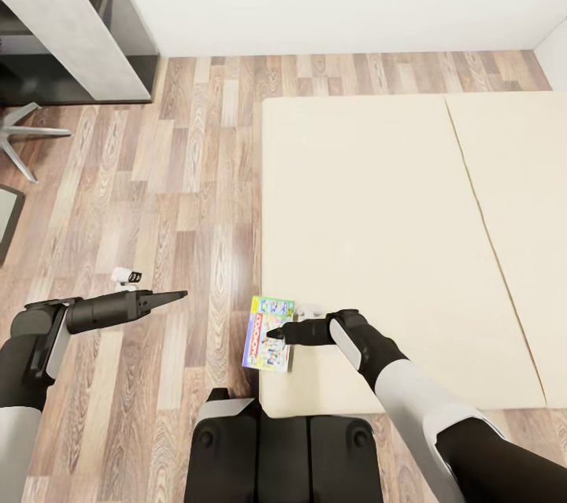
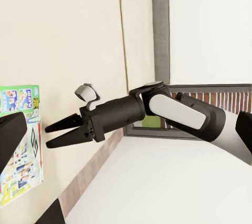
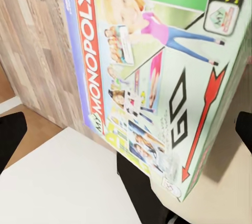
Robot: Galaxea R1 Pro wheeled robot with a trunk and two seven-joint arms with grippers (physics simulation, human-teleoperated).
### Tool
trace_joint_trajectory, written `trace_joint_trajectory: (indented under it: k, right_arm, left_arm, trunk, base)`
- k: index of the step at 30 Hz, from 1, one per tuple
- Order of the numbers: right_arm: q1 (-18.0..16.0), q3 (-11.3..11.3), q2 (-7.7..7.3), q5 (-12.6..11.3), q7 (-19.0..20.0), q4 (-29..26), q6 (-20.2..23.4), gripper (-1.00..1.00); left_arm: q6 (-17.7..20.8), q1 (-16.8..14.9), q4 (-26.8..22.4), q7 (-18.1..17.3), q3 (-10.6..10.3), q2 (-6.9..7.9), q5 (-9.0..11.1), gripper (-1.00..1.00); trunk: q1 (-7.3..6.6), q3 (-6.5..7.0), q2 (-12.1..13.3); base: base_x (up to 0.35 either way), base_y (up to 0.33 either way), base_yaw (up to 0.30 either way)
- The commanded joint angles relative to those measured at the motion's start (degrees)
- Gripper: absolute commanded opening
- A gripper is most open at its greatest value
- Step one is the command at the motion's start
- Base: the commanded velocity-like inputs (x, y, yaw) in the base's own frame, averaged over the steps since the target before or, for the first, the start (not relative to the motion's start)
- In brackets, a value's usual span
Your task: Put all the toys in the child's room - the three board games (two on the bed and one on the table), the two jigsaw puzzles on the table, and the tennis ball on the table - inside the toy box on the table in the child's room.
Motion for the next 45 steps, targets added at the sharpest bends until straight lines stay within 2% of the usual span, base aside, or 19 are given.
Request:
trace_joint_trajectory:
  k: [1, 13, 17, 21, 24, 26, 28, 30, 34, 36, 40, 44, 45]
  right_arm:
    - [0.0, 0.1, -0.08, -0.1, 0.0, 0.0, 0.2, 1.00]
    - [0.5, -0.1, -0.62, -0.4, 0.3, -0.4, 0.4, 1.00]
    - [1.0, -0.1, -1.16, -0.6, 0.5, -2.6, 0.9, 1.00]
    - [2.8, -0.2, -4.32, -1.4, 0.8, -10.8, 2.7, 1.00]
    - [3.7, -0.9, -5.95, -3.0, 0.9, -16.3, 4.7, 1.00]
    - [4.9, -1.4, -7.60, -4.7, 0.9, -20.5, 6.1, 1.00]
    - [7.4, -1.7, -10.00, -7.7, 1.3, -26.3, 7.4, 1.00]
    - [9.2, -1.8, -11.58, -10.2, 1.5, -31.3, 8.5, 1.00]
    - [13.0, -1.9, -13.77, -14.4, 1.8, -39.7, 10.5, 1.00]
    - [14.7, -2.3, -14.55, -15.4, 2.0, -42.5, 10.9, 1.00]
    - [17.3, -3.1, -15.17, -16.3, 3.1, -46.9, 11.2, 1.00]
    - [21.6, -4.0, -15.44, -16.6, 6.3, -52.4, 11.1, 1.00]
    - [23.1, -4.9, -15.43, -16.7, 7.6, -53.8, 10.9, 1.00]
  left_arm:
    - [0.6, 0.0, 0.0, -0.2, 0.0, 0.04, 0.0, 1.00]
    - [0.6, 0.0, 0.0, -0.2, 0.0, 0.09, 0.0, 1.00]
    - [0.6, 0.0, 0.0, -0.2, 0.0, 0.09, 0.0, 1.00]
    - [0.5, 0.0, 0.0, -0.2, 0.0, 0.09, 0.0, 1.00]
    - [0.5, 0.0, 0.0, -0.2, 0.0, 0.09, 0.0, 1.00]
    - [0.5, 0.0, 0.1, -0.2, 0.0, 0.09, 0.0, 1.00]
    - [0.5, 0.0, 0.1, -0.2, 0.0, 0.09, 0.0, 1.00]
    - [0.5, 0.0, 0.1, -0.2, 0.0, 0.09, 0.0, 1.00]
    - [0.5, 0.1, 0.1, -0.2, 0.0, 0.09, -0.1, 1.00]
    - [0.5, 0.1, 0.1, -0.2, 0.0, 0.09, -0.1, 1.00]
    - [0.5, 0.1, 0.1, -0.2, 0.0, 0.24, -0.1, 1.00]
    - [0.4, 0.3, 0.4, -0.2, 0.0, 1.67, -0.1, 1.00]
    - [0.4, 0.5, 0.7, -0.1, 0.0, 2.04, -0.1, 1.00]
  trunk:
    - [0.04, 0.04, -0.1]
    - [0.04, 1.15, -0.1]
    - [0.04, 1.52, -0.1]
    - [0.04, 1.89, -0.1]
    - [0.04, 2.17, -0.1]
    - [0.04, 2.35, -0.1]
    - [0.04, 2.54, -0.1]
    - [0.04, 2.72, -0.1]
    - [0.04, 3.09, -0.1]
    - [0.04, 3.28, -0.1]
    - [0.04, 3.65, -0.1]
    - [0.04, 4.02, -0.1]
    - [0.04, 4.11, -0.1]
  base:
    - [0.000, 0.000, 0.000]
    - [0.000, 0.000, 0.000]
    - [0.000, 0.000, 0.000]
    - [0.000, 0.000, 0.000]
    - [0.000, 0.000, 0.000]
    - [0.000, 0.000, 0.000]
    - [0.000, 0.000, 0.000]
    - [0.000, 0.000, 0.000]
    - [0.000, 0.000, 0.000]
    - [0.000, 0.000, 0.000]
    - [0.000, 0.000, 0.000]
    - [0.000, 0.000, 0.000]
    - [0.000, 0.000, 0.000]
